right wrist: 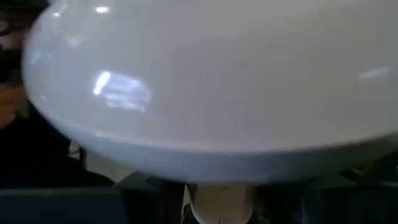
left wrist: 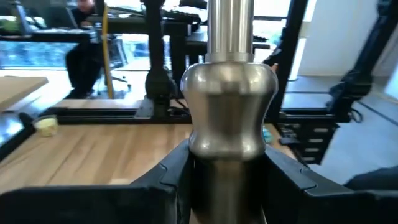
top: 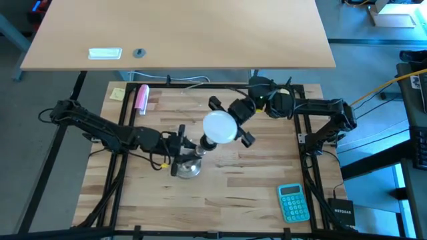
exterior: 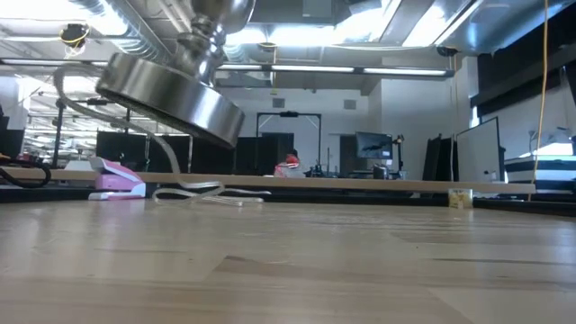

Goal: Screw lightbulb
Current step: Remove the lightbulb from the desk lamp, then return to Home Position

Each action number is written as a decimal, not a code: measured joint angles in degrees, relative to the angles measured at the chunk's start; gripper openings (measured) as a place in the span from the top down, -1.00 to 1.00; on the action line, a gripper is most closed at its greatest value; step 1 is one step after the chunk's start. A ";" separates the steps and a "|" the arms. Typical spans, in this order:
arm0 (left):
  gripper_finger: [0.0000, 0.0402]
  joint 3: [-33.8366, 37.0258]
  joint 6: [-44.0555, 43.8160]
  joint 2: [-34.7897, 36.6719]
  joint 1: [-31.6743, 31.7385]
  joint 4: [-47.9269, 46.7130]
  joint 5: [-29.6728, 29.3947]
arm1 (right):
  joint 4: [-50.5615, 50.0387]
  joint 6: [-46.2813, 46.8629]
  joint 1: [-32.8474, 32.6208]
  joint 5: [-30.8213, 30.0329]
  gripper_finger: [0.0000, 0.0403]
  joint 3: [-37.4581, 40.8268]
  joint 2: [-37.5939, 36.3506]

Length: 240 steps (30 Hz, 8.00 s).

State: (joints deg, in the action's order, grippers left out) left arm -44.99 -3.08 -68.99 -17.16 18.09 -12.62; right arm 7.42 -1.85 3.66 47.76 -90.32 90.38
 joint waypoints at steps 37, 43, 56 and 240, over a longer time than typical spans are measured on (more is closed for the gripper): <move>0.40 0.00 -1.39 0.11 -3.84 -1.16 -58.38 | 14.27 1.68 0.85 -51.64 -0.56 8.99 0.06; 0.40 0.00 -1.45 0.11 -3.84 -1.16 -58.38 | 14.85 0.39 0.85 -50.76 -0.56 0.26 5.50; 0.40 -0.01 -0.66 0.07 -4.22 -1.25 -57.68 | 1.87 -3.52 0.82 -49.39 0.12 -10.21 8.28; 0.64 42.04 -6.80 68.10 -1.87 -20.11 -20.04 | -13.94 8.67 7.94 -40.05 0.50 84.94 -90.27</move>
State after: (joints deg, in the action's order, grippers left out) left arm -2.96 -9.88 -0.89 -19.03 -2.03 -32.67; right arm -6.52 6.82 11.60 7.71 -5.39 0.10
